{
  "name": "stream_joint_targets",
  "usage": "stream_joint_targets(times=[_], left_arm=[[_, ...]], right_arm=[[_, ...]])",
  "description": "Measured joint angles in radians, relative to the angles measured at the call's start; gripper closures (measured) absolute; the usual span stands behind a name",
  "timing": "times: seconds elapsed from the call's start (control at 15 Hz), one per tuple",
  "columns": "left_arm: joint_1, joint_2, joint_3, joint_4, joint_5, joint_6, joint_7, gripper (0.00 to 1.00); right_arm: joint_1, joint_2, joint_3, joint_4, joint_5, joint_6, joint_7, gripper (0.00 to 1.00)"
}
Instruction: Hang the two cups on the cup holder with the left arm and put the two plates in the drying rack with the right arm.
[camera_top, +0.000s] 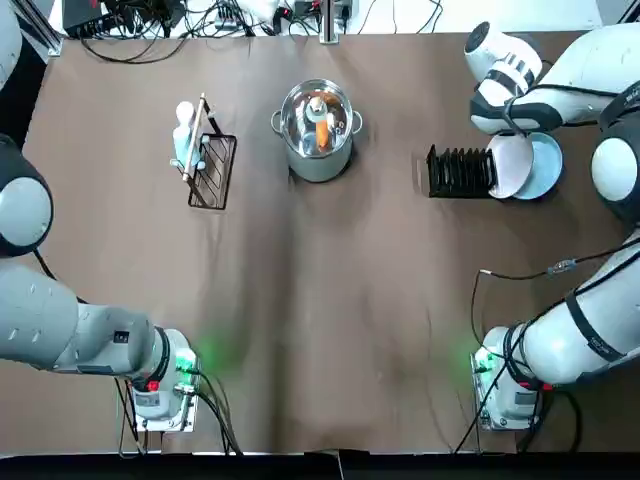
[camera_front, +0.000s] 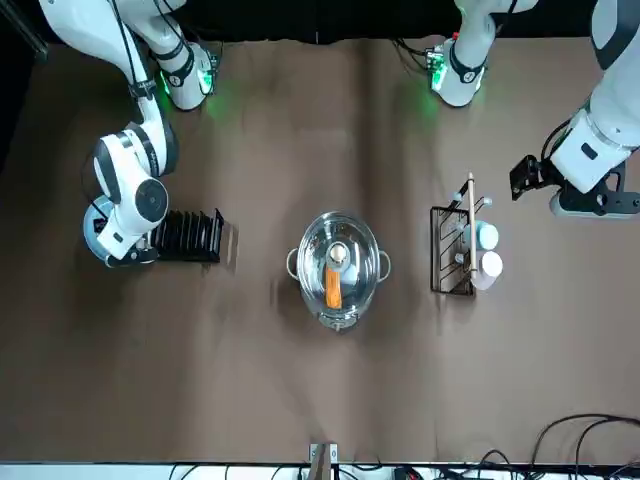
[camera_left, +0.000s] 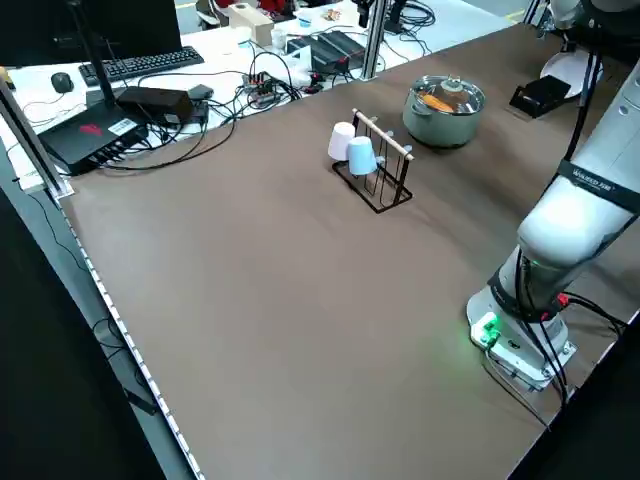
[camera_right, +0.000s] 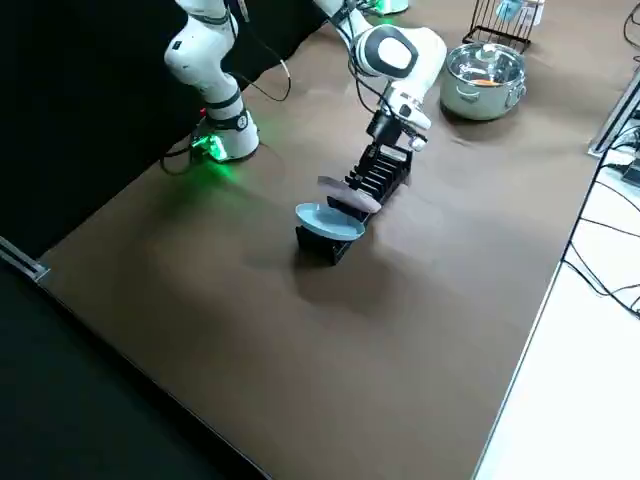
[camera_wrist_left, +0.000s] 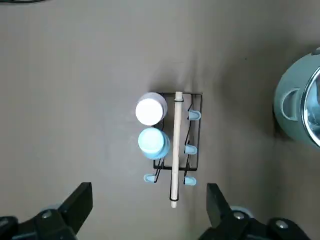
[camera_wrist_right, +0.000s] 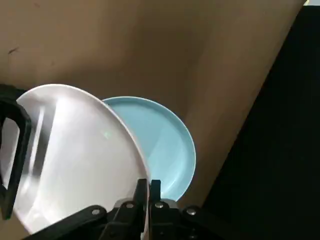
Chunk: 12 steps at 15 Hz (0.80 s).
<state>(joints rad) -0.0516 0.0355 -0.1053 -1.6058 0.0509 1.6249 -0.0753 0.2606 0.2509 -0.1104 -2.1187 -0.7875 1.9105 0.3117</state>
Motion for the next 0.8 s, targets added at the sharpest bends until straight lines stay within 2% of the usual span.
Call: stream_joint_targets(times=[0.2,0.53,0.8], left_arm=[[0.000,0.000,0.001,0.000,0.000,0.000,-0.001,0.00],[0.001,0.000,0.002,0.001,0.000,0.000,-0.001,0.00],[0.001,0.000,0.002,0.001,0.000,0.000,0.000,0.00]], right_arm=[[0.000,0.002,0.000,0.000,0.000,0.000,0.004,0.71],[-0.001,0.001,-0.003,0.028,0.008,0.000,0.010,0.71],[-0.011,-0.014,-0.011,0.114,0.187,-0.026,-0.073,0.71]])
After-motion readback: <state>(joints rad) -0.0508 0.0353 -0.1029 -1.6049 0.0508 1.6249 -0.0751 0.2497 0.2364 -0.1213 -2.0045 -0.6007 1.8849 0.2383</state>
